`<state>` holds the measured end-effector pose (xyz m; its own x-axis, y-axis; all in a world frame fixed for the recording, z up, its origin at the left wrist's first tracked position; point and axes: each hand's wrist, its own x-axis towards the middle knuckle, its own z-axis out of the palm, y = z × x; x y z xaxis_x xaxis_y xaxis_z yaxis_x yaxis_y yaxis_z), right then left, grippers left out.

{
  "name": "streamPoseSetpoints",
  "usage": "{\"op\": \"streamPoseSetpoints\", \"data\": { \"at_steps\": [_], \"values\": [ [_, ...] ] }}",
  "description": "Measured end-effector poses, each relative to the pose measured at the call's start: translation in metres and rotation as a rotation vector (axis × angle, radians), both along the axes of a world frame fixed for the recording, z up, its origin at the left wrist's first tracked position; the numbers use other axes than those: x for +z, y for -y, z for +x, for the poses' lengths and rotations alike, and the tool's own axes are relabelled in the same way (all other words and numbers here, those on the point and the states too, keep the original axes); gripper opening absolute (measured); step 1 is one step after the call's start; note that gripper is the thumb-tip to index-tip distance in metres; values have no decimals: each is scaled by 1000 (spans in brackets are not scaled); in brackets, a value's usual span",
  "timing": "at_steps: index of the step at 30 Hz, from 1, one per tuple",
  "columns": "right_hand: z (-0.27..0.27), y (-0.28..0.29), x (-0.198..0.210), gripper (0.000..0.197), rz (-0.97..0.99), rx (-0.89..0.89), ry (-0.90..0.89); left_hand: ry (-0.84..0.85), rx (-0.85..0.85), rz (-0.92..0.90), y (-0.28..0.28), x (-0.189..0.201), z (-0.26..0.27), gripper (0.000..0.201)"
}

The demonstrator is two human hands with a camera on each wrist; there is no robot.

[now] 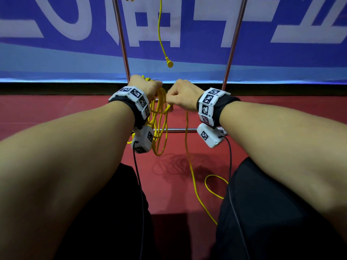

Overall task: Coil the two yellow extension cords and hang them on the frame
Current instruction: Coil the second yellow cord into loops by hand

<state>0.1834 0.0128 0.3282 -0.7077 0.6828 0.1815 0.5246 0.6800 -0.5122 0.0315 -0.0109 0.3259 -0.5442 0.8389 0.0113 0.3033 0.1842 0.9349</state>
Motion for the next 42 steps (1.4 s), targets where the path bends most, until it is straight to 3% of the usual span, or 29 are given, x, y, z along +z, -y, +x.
{"op": "streamPoseSetpoints", "data": {
  "at_steps": [4, 8, 11, 14, 16, 19, 22, 25, 29, 31, 35, 38, 42],
  "values": [
    [-12, -3, -2, 16, -58, 38, -145, -30, -29, -40, 1, -1, 4, 41],
    [-13, -11, -9, 20, -83, 55, -262, -34, -3, -10, 3, 3, 5, 19],
    [-13, -12, -11, 15, -76, 48, -300, 23, 0, -31, 3, 4, 2, 60],
    [-15, -12, -14, 10, -64, 38, -331, 63, 19, -23, 1, 4, 0, 67],
    [-16, -11, -16, 8, -48, 33, -334, 59, 18, -25, 3, 6, 1, 59],
    [-17, -15, -18, 8, -29, -40, -405, 30, -22, -50, 5, 8, 2, 21],
    [-13, -20, -16, 16, -50, -115, -462, 50, -48, -67, 6, 7, 2, 21],
    [-8, -24, -17, 25, -51, -175, -438, 92, -96, -48, 5, 5, 5, 19],
    [-8, -31, -24, 50, -131, -238, -412, 68, -88, -25, 4, 5, 8, 44],
    [-8, -30, -24, 57, -162, -223, -393, 55, -82, -20, 5, 9, 10, 46],
    [3, -31, -21, 40, -219, -148, -405, 101, -103, -47, 5, 14, 18, 24],
    [17, -37, -27, 47, -278, -126, -271, 120, -41, -52, 4, 13, 18, 38],
    [37, -40, -37, 53, -491, -132, -185, 135, -8, -12, 1, 13, 10, 35]
  ]
}}
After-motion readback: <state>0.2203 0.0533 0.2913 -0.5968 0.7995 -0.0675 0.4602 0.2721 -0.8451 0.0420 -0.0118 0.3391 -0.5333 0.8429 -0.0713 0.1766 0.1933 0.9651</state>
